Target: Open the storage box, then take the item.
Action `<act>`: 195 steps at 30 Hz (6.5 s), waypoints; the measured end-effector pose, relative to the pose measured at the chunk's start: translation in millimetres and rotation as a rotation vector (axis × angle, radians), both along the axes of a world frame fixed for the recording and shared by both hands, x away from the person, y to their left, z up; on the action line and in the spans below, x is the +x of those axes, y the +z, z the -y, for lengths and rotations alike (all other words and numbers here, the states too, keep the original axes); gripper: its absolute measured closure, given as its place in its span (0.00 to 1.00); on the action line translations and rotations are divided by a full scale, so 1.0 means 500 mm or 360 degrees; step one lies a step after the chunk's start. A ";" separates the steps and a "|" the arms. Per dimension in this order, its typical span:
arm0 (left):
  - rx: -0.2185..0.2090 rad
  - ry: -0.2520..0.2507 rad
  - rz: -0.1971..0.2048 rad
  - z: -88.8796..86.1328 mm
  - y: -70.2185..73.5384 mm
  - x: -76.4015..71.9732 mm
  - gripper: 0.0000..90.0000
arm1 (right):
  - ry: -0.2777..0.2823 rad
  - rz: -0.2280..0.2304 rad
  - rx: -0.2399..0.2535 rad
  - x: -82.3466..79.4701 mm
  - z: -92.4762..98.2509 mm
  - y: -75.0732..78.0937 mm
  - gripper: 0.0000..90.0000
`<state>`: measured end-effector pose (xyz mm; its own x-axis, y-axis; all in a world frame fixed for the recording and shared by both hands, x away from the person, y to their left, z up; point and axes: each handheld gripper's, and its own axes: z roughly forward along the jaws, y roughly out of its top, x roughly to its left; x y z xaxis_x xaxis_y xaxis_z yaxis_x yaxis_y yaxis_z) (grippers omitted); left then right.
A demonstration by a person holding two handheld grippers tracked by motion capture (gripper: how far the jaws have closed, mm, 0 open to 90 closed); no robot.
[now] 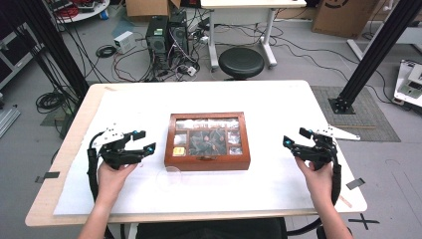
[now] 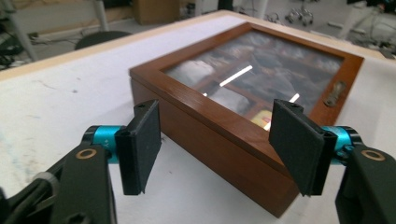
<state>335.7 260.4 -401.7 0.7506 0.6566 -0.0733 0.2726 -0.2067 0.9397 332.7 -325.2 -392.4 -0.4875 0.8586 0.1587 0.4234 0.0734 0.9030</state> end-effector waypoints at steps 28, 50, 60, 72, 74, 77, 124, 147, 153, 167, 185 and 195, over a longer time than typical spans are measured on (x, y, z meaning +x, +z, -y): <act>0.0269 -0.0361 -0.0254 0.039 -0.046 -0.006 0.42 | -0.0002 0.0000 -0.0021 0.003 -0.003 -0.002 0.22; 0.0356 -0.0395 -0.0236 0.067 -0.048 -0.009 0.60 | -0.0006 0.0002 -0.0041 0.003 -0.006 -0.003 0.22; 0.0401 -0.0393 -0.0192 0.070 -0.040 -0.016 0.65 | -0.0009 0.0008 -0.0049 0.003 -0.008 -0.003 0.22; 0.0400 -0.0361 -0.0128 0.076 -0.029 -0.023 0.67 | -0.0004 0.0012 -0.0057 0.004 -0.009 -0.004 0.22; 0.0384 -0.0342 -0.0106 0.074 -0.024 -0.024 0.67 | -0.0006 0.0011 -0.0060 0.004 -0.009 -0.004 0.22; 0.0367 -0.0302 -0.0082 0.075 -0.018 -0.027 0.67 | -0.0005 0.0011 -0.0063 0.004 -0.010 -0.004 0.22; 0.0136 -0.0082 0.0069 0.090 0.124 0.034 0.60 | 0.0003 0.0007 -0.0065 0.009 -0.017 -0.006 0.22; 0.0068 -0.0026 0.0049 0.090 0.182 0.096 0.63 | 0.0012 0.0009 -0.0071 0.009 -0.018 -0.006 0.22; 0.0032 0.0005 0.0066 0.088 0.183 0.108 0.65 | 0.0014 0.0006 -0.0072 0.009 -0.019 -0.007 0.22; 0.0062 0.0048 0.0052 0.095 0.198 0.131 0.67 | 0.0015 0.0004 -0.0071 0.010 -0.019 -0.007 0.22; 0.0011 0.0083 0.0033 0.096 0.203 0.145 0.67 | 0.0017 0.0006 -0.0076 0.012 -0.021 -0.007 0.22; 0.0002 0.0088 0.0024 0.095 0.203 0.146 0.67 | 0.0024 0.0004 -0.0072 0.014 -0.022 -0.007 0.22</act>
<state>408.5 212.6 -300.4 0.7140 0.6974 -0.0612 0.2694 -0.1930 0.9435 339.5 -314.1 -395.7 -0.5009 0.8573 0.1188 0.4197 0.1205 0.8996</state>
